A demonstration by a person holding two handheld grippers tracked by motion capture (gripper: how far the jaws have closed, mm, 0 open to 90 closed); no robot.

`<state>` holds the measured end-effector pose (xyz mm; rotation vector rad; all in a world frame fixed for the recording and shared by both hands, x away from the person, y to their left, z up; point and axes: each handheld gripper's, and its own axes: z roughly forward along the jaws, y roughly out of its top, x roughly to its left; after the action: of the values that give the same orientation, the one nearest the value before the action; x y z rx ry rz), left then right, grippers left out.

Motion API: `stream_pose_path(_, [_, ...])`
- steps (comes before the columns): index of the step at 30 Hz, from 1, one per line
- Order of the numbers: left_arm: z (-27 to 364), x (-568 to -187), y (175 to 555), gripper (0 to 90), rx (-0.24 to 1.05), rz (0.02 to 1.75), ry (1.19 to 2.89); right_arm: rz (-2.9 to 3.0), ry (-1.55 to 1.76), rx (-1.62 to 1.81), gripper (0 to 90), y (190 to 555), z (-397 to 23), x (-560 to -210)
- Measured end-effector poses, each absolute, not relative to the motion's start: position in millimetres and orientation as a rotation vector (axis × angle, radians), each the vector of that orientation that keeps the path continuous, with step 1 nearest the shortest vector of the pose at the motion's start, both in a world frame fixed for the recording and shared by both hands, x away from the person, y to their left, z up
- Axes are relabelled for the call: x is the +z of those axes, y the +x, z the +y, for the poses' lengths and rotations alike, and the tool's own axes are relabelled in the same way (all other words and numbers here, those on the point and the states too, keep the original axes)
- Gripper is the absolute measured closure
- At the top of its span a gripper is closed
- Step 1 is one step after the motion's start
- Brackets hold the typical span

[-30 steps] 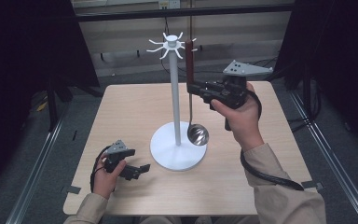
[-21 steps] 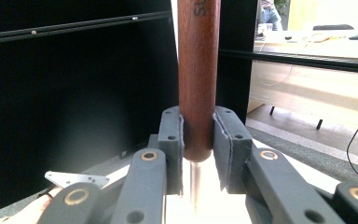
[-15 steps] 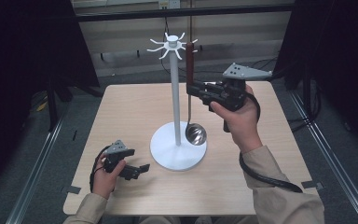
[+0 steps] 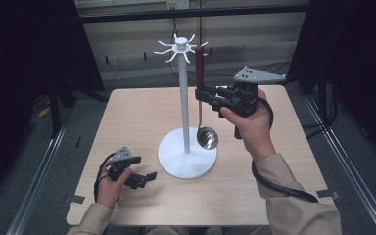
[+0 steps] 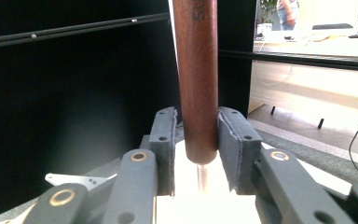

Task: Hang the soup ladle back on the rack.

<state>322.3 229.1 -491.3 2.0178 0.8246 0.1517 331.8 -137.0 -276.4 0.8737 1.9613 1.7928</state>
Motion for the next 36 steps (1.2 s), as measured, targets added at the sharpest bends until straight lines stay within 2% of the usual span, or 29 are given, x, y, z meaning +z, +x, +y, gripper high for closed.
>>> stream_pose_path(7, [226.7, -491.9, 322.8, 1.9, 0.147, 0.823, 2.022, 1.952, 0.883, 1.788, 59.5, 330.0, -138.5, -274.7])
stream_pose_path(14, [223.6, -492.0, 323.1, 1.9, 0.145, 0.810, 2.034, 1.942, 0.908, 1.743, 47.2, 325.5, -145.6, -274.6])
stream_pose_path(20, [224.3, -491.7, 322.8, 1.9, 0.146, 0.814, 2.025, 1.952, 0.909, 1.707, 40.9, 320.7, -151.6, -279.3])
stream_pose_path(36, [223.3, -492.0, 323.3, 1.9, 0.148, 0.803, 2.036, 1.961, 0.952, 1.633, 32.0, 308.9, -172.4, -305.7])
